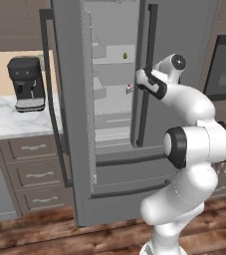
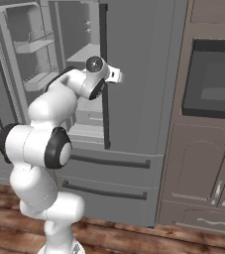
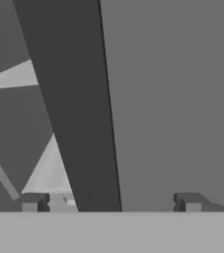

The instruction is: Take the lemon wedge from the fridge and place it on the plate with fish on the dining counter.

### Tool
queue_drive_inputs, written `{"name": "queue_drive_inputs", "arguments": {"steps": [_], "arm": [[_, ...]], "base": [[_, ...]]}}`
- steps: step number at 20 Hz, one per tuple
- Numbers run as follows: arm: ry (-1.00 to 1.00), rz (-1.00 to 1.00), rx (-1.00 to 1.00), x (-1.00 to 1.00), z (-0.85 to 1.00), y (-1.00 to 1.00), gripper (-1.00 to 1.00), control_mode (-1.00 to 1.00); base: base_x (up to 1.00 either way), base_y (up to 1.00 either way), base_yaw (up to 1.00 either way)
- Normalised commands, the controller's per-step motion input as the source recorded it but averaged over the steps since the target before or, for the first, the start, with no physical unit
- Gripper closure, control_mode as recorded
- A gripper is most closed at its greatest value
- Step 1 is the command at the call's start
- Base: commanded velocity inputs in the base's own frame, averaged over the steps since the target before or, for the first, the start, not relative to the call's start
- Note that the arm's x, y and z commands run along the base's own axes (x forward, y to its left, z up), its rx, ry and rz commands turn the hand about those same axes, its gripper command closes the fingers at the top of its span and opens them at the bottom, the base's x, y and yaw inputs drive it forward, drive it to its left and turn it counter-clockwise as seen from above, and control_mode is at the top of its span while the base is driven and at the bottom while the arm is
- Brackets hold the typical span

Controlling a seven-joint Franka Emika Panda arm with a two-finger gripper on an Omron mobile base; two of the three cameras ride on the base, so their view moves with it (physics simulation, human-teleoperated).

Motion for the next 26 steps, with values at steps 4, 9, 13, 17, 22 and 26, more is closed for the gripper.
{"name": "queue_drive_inputs", "arguments": {"steps": [4,9,13,17,22,26], "arm": [[0.00,0.00,0.00,0.64,-0.09,0.00,-1.00,-1.00],[0.00,0.00,0.00,0.67,-0.13,0.00,-1.00,-1.00],[0.00,0.00,0.00,0.55,-0.13,0.00,-1.00,-1.00],[0.00,0.00,0.00,0.09,-0.02,0.00,1.00,-1.00],[0.00,0.00,0.00,0.00,0.00,0.00,1.00,-1.00],[0.00,0.00,0.00,0.00,0.00,0.00,1.00,-1.00]], "base": [[0.00,0.00,0.00],[0.00,0.00,0.00],[0.00,0.00,0.00],[0.00,0.00,0.00],[0.00,0.00,0.00],[0.00,0.00,0.00]]}}
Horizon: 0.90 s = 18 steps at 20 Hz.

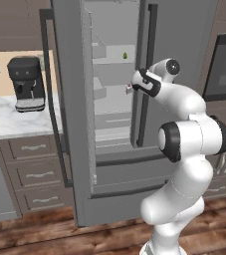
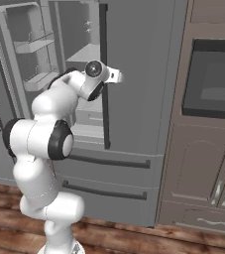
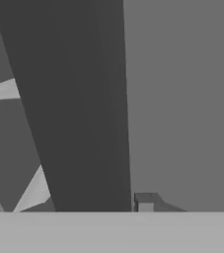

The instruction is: Take the lemon wedge from the fridge and place it on the plate with fish on the dining counter.

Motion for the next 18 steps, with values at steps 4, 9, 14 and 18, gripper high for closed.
{"name": "queue_drive_inputs", "arguments": {"steps": [4,9,14,18], "arm": [[0.00,0.00,0.00,-0.17,0.00,-0.01,1.00,-1.00],[-0.03,-0.08,0.00,-0.75,-0.04,-0.32,1.00,-1.00],[-0.05,-0.14,0.00,-1.00,-0.05,-0.59,1.00,-1.00],[-0.03,-0.17,0.00,-1.00,-0.07,-0.68,1.00,-1.00]], "base": [[0.00,0.00,0.00],[0.00,0.00,0.00],[0.00,0.00,0.00],[0.00,0.00,0.00]]}}
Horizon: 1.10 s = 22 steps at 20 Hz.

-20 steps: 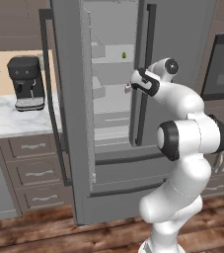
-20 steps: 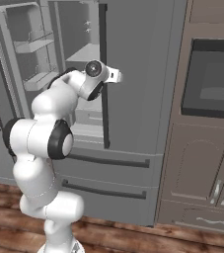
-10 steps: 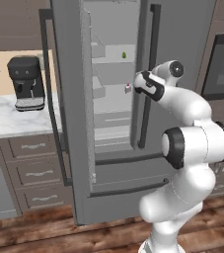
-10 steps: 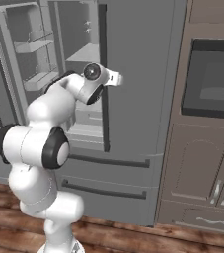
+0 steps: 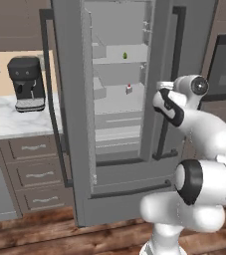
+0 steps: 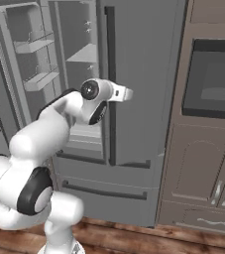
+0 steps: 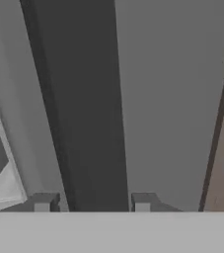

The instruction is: Take the lemon wedge from the fridge and place it on the plate with fish on the dining counter.

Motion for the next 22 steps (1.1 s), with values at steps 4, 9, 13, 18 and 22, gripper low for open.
{"name": "queue_drive_inputs", "arguments": {"steps": [4,9,13,18,22], "arm": [[0.00,-0.20,0.00,-1.00,-0.11,-0.77,1.00,-1.00],[0.00,-0.22,0.01,-1.00,-0.06,-0.90,1.00,-1.00],[-0.05,-0.13,0.07,-1.00,0.07,-0.59,-1.00,-1.00],[-0.11,0.00,0.11,-1.00,0.86,0.00,-1.00,-1.00],[0.06,0.04,0.08,-0.98,1.00,0.21,-1.00,-1.00]], "base": [[0.00,0.00,0.00],[0.00,0.00,0.00],[0.00,0.00,0.00],[0.00,0.00,0.00],[0.00,0.00,0.00]]}}
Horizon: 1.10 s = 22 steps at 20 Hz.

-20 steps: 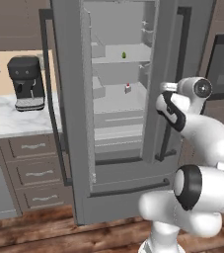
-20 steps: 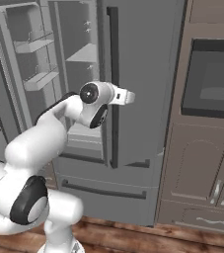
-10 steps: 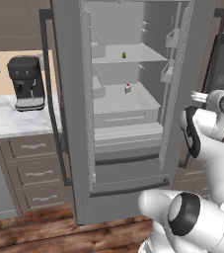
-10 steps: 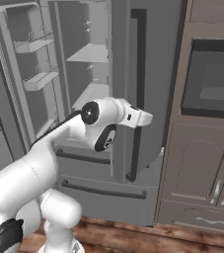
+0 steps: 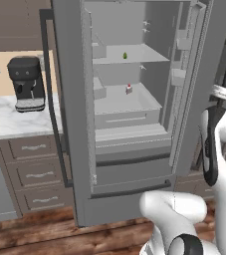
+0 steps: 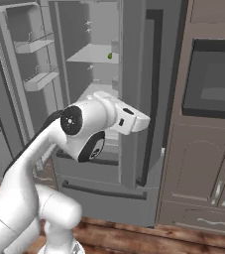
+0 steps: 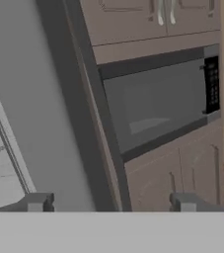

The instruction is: Take the lemon wedge from the fridge and place it on the plate with fish on the dining counter.

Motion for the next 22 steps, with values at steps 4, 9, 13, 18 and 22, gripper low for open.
{"name": "queue_drive_inputs", "arguments": {"steps": [4,9,13,18,22], "arm": [[0.50,0.13,0.07,-0.69,1.00,0.27,-1.00,-1.00],[0.91,0.27,0.03,-0.73,0.41,0.35,-1.00,-1.00],[0.44,0.27,0.03,-0.53,-0.44,0.93,-1.00,-1.00],[0.05,0.20,0.10,0.04,-0.83,1.00,-1.00,-1.00],[-0.19,0.04,0.14,0.34,-0.39,0.81,-1.00,-1.00]], "base": [[0.00,0.00,0.00],[0.00,0.00,0.00],[0.00,0.00,0.00],[0.00,0.00,0.00],[0.00,0.00,0.00]]}}
